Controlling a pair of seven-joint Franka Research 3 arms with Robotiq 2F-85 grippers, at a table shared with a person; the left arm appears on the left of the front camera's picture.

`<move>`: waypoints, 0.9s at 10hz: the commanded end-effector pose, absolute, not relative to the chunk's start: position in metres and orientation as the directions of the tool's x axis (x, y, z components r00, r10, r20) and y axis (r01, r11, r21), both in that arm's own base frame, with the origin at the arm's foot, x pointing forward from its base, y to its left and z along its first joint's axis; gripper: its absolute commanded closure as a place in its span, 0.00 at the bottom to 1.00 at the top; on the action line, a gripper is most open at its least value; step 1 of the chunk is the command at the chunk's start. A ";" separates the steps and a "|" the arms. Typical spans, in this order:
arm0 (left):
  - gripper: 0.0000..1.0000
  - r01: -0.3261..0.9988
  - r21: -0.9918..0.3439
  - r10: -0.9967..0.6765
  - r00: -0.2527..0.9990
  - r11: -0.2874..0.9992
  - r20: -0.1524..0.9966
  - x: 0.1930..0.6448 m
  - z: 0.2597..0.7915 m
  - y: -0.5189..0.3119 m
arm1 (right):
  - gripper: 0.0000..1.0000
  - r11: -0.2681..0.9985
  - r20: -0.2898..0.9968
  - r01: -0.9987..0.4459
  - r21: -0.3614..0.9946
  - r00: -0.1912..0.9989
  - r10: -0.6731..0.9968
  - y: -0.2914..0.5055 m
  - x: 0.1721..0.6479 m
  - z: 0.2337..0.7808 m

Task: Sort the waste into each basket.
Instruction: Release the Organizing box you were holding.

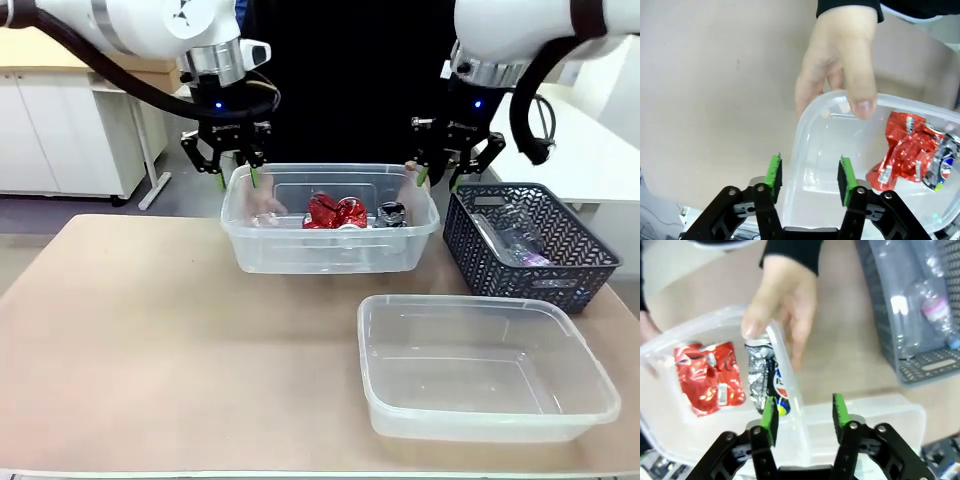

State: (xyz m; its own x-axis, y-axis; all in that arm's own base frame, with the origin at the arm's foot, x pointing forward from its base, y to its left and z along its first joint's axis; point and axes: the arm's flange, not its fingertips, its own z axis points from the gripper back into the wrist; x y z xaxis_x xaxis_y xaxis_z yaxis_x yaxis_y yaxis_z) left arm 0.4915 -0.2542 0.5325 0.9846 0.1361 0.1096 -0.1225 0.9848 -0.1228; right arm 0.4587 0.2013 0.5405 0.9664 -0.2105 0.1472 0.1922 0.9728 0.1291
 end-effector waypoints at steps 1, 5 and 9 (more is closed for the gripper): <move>0.01 -0.138 -0.184 0.165 0.976 0.973 0.143 0.473 0.538 -0.233 | 0.07 0.969 0.169 0.172 0.176 0.965 -0.202 0.195 0.449 0.519; 0.00 -0.077 -0.222 0.110 0.984 0.972 0.138 0.453 0.537 -0.206 | 0.00 0.963 0.148 0.106 0.248 0.978 -0.146 0.193 0.451 0.520; 0.00 -0.104 -0.195 0.132 0.982 0.975 0.138 0.458 0.546 -0.219 | 0.00 0.970 0.171 0.155 0.185 0.967 -0.188 0.199 0.450 0.521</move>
State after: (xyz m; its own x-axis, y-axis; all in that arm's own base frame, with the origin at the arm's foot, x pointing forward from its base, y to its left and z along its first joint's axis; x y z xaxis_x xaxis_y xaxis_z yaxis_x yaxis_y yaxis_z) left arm 0.4561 -0.2166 0.5442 0.9840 0.1175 0.1342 -0.0904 0.9771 -0.1929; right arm 0.4507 0.2005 0.5188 0.9719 -0.1769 0.1555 0.1448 0.9694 0.1981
